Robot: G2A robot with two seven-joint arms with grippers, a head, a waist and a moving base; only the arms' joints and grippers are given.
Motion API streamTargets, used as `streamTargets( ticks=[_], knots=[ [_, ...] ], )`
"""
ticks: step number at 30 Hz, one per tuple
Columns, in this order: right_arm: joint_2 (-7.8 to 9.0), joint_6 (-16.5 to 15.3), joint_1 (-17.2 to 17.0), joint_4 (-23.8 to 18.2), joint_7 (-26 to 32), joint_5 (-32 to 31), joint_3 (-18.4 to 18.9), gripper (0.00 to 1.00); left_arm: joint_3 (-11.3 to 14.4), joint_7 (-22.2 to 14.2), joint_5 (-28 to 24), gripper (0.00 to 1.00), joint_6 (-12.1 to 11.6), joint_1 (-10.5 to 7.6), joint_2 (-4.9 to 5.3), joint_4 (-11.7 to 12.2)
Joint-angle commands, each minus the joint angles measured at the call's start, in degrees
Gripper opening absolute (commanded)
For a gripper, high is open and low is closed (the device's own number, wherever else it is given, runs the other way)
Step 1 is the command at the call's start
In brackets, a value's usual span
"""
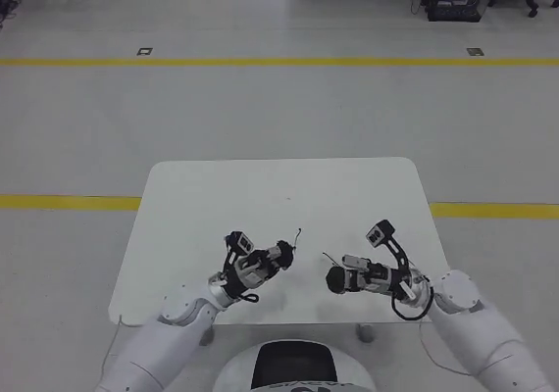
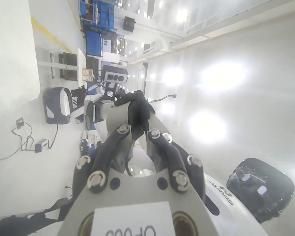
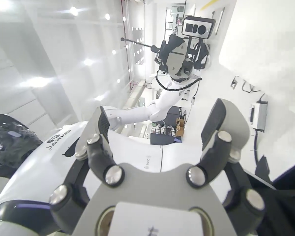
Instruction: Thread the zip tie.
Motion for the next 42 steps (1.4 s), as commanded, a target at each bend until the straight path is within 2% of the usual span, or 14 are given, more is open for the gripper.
streamTargets(
  ticks=[1,5,12,15,20,26,30,32,38,40,42],
  knots=[
    [-0.48,0.91,1.20,2.48,3.42,4.60,-1.41,1.00,1.27,-3.10,-0.96,0.00,-0.34,-0.71,-0.33,0.65],
    [-1.47,3.45,4.52,8.03,11.30,11.70,-3.88,1.00,1.95,-5.75,-1.79,0.00,-0.34,-1.65,-1.18,1.74],
    [-1.54,3.42,4.79,8.47,11.58,11.80,-4.02,1.00,1.80,-6.13,-1.70,0.00,-0.34,-1.83,-1.38,1.91],
    [-1.85,3.33,4.41,7.49,9.34,12.66,-4.35,1.00,2.42,-5.74,-1.54,0.00,-0.34,-1.85,-1.48,1.28],
    [-2.58,3.65,4.89,8.54,10.70,15.75,-5.44,1.00,1.58,-9.02,-2.31,0.00,-0.34,-1.43,-1.78,0.37],
    [-3.54,3.95,6.57,10.86,13.93,18.62,-6.88,1.00,-0.33,-11.41,-1.83,0.00,-0.34,-0.52,-2.75,0.18],
    [-4.04,3.02,7.32,11.39,14.23,19.49,-8.05,0.99,-0.52,-11.86,-2.09,0.00,-0.34,-0.17,-3.75,1.22],
    [-4.21,2.52,7.59,11.96,14.23,19.87,-8.56,0.88,0.04,-12.48,-3.33,0.00,-0.34,-0.29,-4.31,2.14],
    [-4.77,1.62,8.51,13.73,14.23,20.46,-9.94,0.69,0.99,-12.53,-4.87,0.00,-0.34,-1.18,-5.55,4.43],
    [-4.96,1.47,8.77,14.18,14.23,20.56,-10.29,0.55,1.12,-12.75,-5.58,0.00,-0.34,-1.35,-5.91,5.06],
    [-5.10,1.40,8.95,14.48,14.23,20.65,-10.55,0.49,1.12,-12.98,-5.97,0.00,-0.34,-1.56,-6.16,5.69]
  ],
)
